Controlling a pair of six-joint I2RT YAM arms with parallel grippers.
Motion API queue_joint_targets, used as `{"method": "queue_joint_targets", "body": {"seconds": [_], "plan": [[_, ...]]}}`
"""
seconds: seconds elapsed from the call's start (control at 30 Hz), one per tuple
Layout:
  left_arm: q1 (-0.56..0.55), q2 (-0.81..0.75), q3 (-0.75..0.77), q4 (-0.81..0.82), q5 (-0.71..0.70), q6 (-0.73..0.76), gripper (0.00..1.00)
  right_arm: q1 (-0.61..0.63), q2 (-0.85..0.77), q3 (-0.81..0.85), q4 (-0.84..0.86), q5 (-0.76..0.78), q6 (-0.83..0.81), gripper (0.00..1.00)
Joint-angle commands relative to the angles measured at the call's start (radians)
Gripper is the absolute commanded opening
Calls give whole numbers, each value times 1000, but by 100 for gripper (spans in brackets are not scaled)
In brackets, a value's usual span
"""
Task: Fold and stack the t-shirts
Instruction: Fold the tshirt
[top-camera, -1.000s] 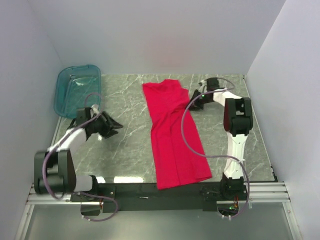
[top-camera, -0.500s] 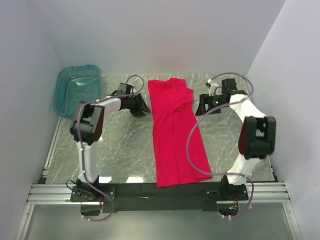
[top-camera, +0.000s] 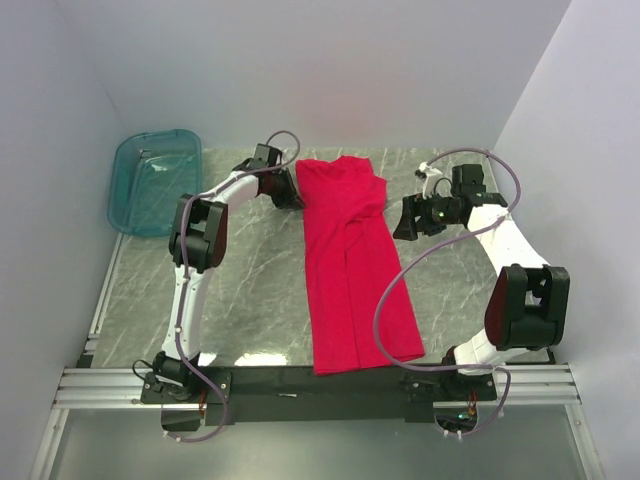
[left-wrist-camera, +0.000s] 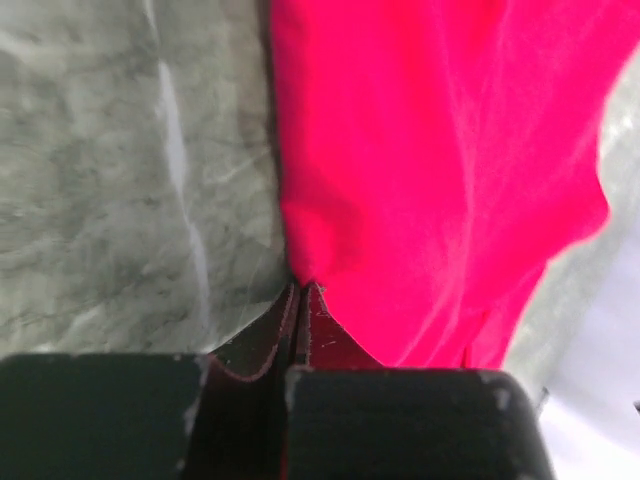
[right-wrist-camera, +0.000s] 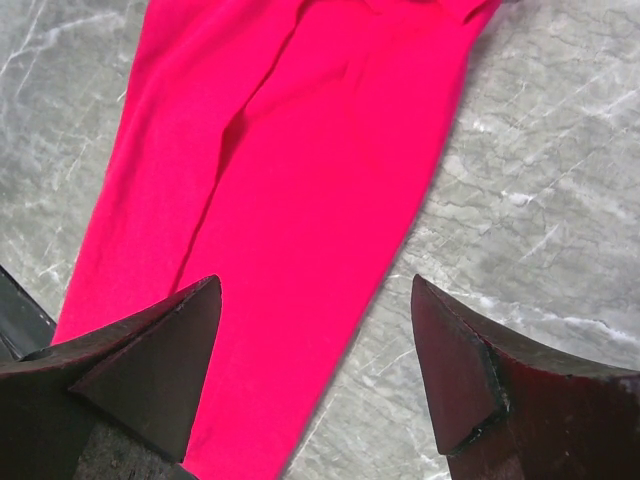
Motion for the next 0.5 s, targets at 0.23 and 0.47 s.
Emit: {"method": "queue_joint_targets", "body": {"seconds": [0.23,0.47], "plan": [[43,62,180,-131,-203,61,7,-5,49,51,19,23,-62,83],[47,-212,-63,61,-166,124,45,21,108,171,114,181,-41,91]]}}
